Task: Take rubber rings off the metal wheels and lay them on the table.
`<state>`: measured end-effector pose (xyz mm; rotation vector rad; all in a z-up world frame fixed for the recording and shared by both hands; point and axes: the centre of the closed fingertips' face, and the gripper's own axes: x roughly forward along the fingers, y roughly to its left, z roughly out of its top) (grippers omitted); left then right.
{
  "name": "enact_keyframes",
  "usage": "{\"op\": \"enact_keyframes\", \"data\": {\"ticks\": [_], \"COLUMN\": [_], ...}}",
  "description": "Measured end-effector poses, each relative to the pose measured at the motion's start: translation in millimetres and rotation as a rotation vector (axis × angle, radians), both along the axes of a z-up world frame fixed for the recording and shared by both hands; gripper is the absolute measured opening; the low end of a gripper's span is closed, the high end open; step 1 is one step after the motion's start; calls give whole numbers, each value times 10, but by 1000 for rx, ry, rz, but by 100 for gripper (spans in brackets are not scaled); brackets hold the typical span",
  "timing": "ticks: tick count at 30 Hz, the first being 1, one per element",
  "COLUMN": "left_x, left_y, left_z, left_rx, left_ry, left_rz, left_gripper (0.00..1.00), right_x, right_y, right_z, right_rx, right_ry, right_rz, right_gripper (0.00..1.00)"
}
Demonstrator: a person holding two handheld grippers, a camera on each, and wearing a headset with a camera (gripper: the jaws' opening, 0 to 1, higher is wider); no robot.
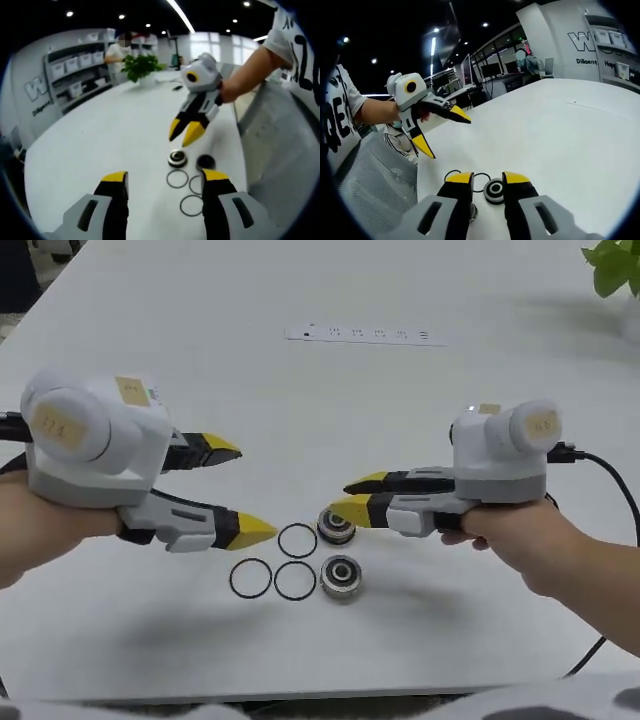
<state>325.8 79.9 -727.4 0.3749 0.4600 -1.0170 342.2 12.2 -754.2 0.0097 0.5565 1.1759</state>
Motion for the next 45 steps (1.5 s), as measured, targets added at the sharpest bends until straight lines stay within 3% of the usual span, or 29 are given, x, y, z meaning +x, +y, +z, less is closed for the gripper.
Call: {"op": "enact_keyframes", "data": {"ticks": [19,45], "left_x": [141,171], "left_y": [-176,-389], "left_z": [-63,-269], "left_rx": [3,16], "left_ry": [10,53], "left_rz": [-27,-55], "left_gripper": [58,54], "right_x": [23,-42], "right_y": [-157,-231], "right_z": [-51,-335], "right_rx": [-16,-105], "right_ry": [-5,-18], "right_rz": [-24,23], "right_gripper": [22,21]}}
